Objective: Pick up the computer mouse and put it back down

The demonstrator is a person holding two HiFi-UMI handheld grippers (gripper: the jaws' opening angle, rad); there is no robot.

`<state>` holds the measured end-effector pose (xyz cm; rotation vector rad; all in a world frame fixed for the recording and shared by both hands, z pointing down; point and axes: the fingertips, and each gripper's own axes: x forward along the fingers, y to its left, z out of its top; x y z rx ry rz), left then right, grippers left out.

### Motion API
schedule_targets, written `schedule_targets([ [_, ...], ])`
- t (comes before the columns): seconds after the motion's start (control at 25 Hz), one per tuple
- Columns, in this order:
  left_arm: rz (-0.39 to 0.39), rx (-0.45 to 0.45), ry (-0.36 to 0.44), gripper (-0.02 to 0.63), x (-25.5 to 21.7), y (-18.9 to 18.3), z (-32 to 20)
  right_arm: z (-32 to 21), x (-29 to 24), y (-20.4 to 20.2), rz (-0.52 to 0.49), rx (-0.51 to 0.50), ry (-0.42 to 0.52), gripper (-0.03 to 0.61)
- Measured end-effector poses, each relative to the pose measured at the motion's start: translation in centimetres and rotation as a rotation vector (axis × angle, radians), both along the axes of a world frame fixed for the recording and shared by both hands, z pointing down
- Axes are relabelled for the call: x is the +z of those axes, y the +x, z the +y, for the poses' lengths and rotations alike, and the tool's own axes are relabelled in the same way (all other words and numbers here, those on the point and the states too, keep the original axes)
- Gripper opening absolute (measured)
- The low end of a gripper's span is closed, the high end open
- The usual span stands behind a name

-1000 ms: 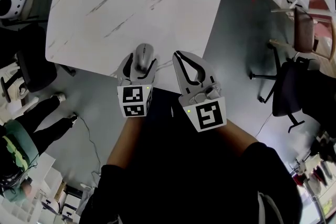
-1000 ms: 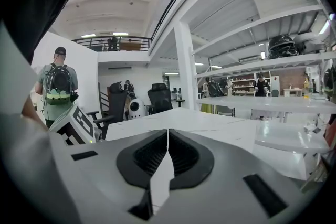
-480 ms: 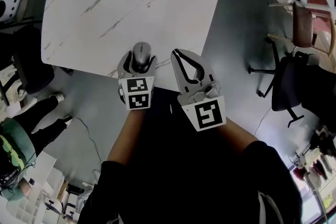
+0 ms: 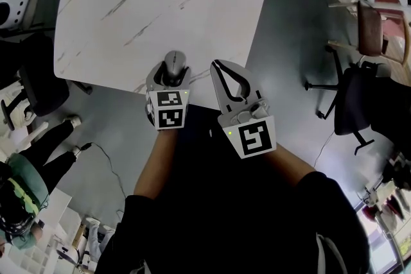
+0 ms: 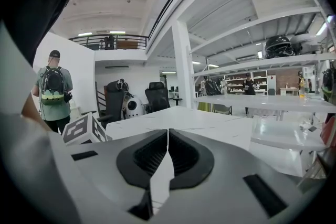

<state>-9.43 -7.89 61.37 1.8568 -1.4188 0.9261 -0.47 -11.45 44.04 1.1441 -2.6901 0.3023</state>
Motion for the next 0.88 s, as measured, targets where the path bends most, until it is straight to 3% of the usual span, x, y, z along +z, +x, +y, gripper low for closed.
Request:
schedule_targets([
  [0.2, -0.015, 0.03, 0.005, 0.299, 0.1, -0.2, 0.3, 0.7, -0.9, 0.2, 0.013, -0.008, 0.026, 0.02],
  [0.52, -0.026, 0.056, 0.139, 0.299, -3.4, 0.4, -0.5, 1.9, -0.9, 0.8, 0.084, -0.023, 0.06, 0.02],
  [0.88, 0.021, 0.051, 0.324, 0.299, -10.7, 1.0, -1.3, 2.3, -2.5, 1.1, 0.111, 0.002, 0.122, 0.02],
])
